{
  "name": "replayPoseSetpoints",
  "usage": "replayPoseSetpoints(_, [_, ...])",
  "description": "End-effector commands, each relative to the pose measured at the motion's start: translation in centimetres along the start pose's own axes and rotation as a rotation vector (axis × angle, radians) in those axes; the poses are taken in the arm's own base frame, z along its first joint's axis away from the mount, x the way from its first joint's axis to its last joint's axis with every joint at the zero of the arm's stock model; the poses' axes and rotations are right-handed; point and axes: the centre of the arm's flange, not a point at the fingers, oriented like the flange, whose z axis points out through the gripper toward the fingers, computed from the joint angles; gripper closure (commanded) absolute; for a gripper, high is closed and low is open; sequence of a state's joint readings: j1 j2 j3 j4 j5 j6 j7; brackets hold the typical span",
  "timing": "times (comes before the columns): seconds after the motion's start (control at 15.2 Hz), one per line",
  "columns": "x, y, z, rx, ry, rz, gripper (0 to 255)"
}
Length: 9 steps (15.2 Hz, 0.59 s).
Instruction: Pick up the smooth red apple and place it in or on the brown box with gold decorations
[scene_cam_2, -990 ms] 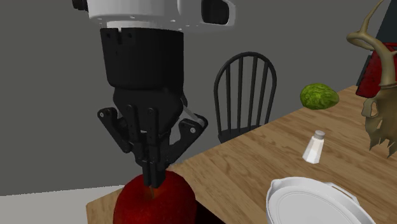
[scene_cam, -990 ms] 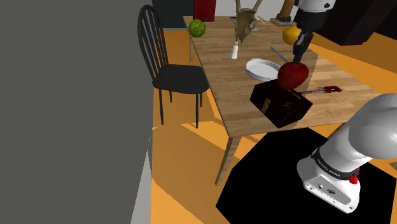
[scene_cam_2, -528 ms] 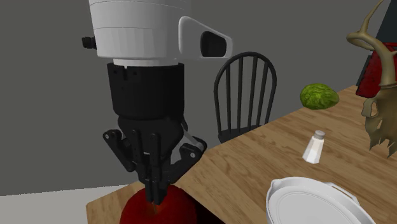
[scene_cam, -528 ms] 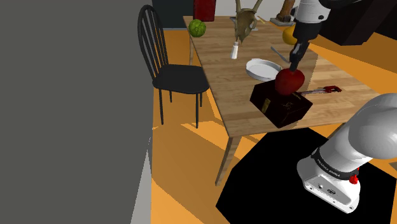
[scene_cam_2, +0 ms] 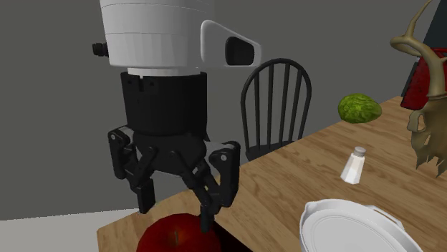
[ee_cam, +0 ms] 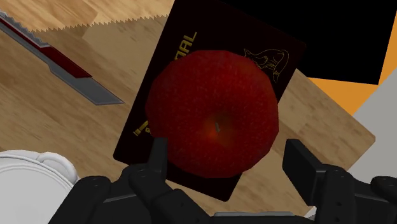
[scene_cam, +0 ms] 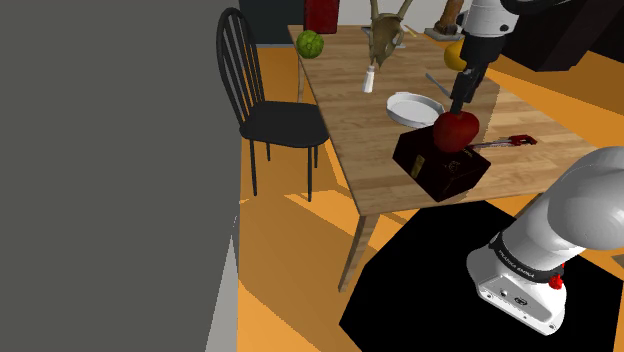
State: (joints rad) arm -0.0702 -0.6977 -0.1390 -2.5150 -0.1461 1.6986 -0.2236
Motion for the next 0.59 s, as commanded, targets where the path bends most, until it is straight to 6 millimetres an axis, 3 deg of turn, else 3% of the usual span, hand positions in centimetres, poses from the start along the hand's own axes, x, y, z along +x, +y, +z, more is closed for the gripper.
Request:
replayPoseSetpoints(0.0, [0.0,0.0,0.0,0.0,0.0,0.0,0])
replayPoseSetpoints(0.13, [0.0,0.0,0.0,0.0,0.0,0.0,0])
replayPoseSetpoints(0.4, [0.0,0.0,-5.0,0.0,0.0,0.0,0])
replayPoseSetpoints(0.53, [0.0,0.0,-5.0,0.0,0.0,0.0,0])
